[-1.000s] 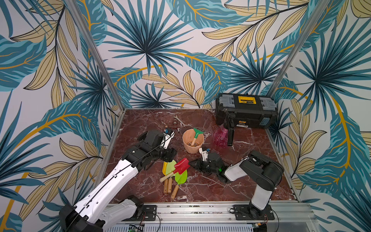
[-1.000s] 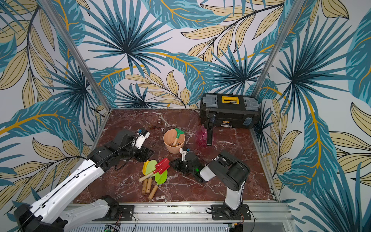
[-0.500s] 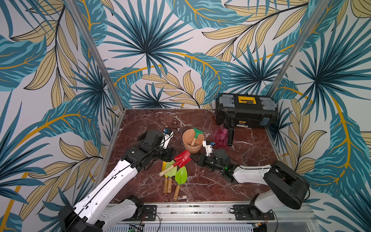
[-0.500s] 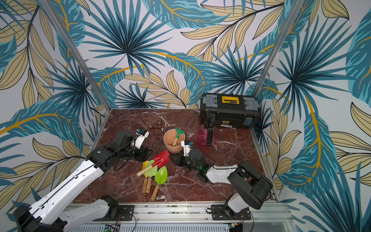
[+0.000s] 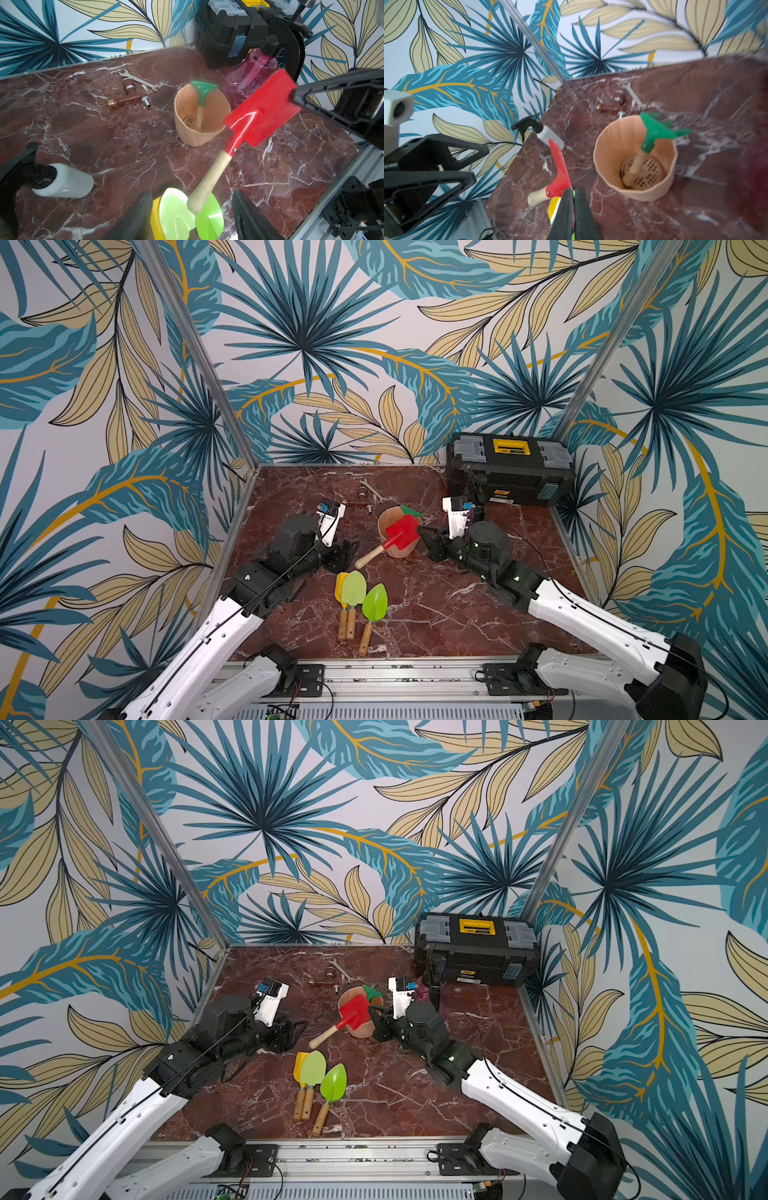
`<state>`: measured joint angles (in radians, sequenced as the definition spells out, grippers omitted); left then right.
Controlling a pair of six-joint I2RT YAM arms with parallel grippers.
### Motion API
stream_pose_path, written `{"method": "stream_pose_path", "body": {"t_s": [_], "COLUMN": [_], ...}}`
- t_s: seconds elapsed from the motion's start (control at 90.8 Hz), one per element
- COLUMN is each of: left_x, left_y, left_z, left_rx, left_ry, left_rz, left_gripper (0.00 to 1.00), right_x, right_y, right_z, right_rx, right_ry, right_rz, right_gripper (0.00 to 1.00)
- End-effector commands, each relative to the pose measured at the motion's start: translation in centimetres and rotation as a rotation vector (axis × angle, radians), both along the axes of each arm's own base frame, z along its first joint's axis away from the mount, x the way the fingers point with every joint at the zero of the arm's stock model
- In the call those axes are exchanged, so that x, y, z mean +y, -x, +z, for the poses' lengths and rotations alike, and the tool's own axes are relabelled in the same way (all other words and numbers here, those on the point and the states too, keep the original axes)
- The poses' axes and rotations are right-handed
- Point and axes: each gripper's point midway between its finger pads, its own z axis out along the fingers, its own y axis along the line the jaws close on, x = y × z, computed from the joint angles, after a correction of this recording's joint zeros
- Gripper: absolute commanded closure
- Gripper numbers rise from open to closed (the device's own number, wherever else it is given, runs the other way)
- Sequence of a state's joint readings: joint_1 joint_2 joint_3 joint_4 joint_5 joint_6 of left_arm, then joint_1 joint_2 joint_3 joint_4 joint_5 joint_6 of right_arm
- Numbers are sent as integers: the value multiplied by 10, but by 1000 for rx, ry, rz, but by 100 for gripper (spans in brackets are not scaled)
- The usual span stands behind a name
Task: Organize the gardening tools
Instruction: Pick up the gardening tool from the center of the board, then place the gardening tool in the container.
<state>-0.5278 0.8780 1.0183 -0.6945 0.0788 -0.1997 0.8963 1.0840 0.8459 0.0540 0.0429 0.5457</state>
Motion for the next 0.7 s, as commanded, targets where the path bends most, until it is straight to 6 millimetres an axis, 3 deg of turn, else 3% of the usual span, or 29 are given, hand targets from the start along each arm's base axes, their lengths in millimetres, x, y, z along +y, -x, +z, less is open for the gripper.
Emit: {"method": "stream_pose_path", "body": {"t_s": [0.0, 0.143, 0.286, 0.44, 0.694], "left_x": [1, 0, -1, -1, -1], "left_y": [-2, -2, -2, -2, -2], "left_z": [-3, -9, -13, -16, -21], "left_rx": [-7, 9, 15, 21, 31], "left_ry": [9, 11, 17, 14, 8], "left_rz": [15, 16, 14, 16, 15], "left_gripper": [34, 34, 34, 34, 34], "right_x": [-35, -59, -64, -63, -38], "right_y": [-13, -24, -30, -42, -53], "right_z": [5, 37, 56, 52, 25], "right_rx": [-121, -227, -297, -328, -356], "right_ry": [261, 373, 429, 529, 617], "right_rz": [-114, -217, -245, -263, -190], "right_gripper": [100, 100, 100, 100, 100]}}
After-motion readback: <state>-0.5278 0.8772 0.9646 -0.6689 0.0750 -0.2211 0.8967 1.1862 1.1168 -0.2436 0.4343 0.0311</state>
